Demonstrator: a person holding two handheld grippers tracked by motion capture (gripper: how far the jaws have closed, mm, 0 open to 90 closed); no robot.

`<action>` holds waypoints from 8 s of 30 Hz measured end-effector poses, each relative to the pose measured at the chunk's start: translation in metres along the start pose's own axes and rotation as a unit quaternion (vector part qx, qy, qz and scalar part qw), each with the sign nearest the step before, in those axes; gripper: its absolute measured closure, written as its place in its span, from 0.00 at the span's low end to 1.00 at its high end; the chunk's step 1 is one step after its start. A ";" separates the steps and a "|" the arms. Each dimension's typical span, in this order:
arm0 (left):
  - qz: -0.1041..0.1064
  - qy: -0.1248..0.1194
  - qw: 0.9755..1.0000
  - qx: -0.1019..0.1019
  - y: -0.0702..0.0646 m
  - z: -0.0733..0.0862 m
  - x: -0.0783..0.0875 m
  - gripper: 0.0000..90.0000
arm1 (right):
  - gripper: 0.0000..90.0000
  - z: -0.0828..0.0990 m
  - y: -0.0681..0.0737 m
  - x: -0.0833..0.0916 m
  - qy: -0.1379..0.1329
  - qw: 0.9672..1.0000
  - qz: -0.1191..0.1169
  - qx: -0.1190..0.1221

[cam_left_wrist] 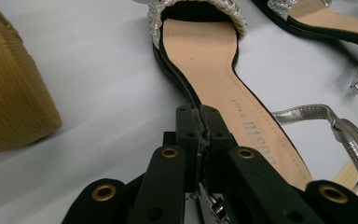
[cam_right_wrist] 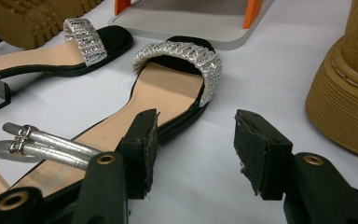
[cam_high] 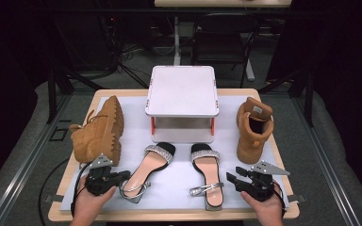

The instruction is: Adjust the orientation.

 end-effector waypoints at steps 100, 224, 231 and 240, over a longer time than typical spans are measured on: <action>-0.020 -0.007 1.000 -0.009 -0.005 -0.018 -0.007 0.48 | 0.99 0.010 -0.001 0.016 0.014 0.999 0.030 -0.002; -0.062 0.131 0.988 -0.049 -0.012 -0.016 -0.054 0.38 | 0.45 0.003 0.033 -0.067 0.144 0.978 0.150 -0.018; -0.075 0.135 0.987 -0.053 -0.013 -0.016 -0.055 0.38 | 0.41 0.004 0.033 -0.065 0.146 0.981 0.125 0.010; -0.082 0.121 0.988 -0.044 -0.013 -0.015 -0.054 0.39 | 0.38 0.008 0.033 -0.065 0.151 0.982 0.112 0.036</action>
Point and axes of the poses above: each handheld gripper's, and its own axes: x roughly backward along the jaws, z roughly out of its underside, y roughly to its left, the point moved 10 cm from there along -x, roughly forward along the jaws, and after that the axes turned 10 degrees about -x, right-handed, at the moved point
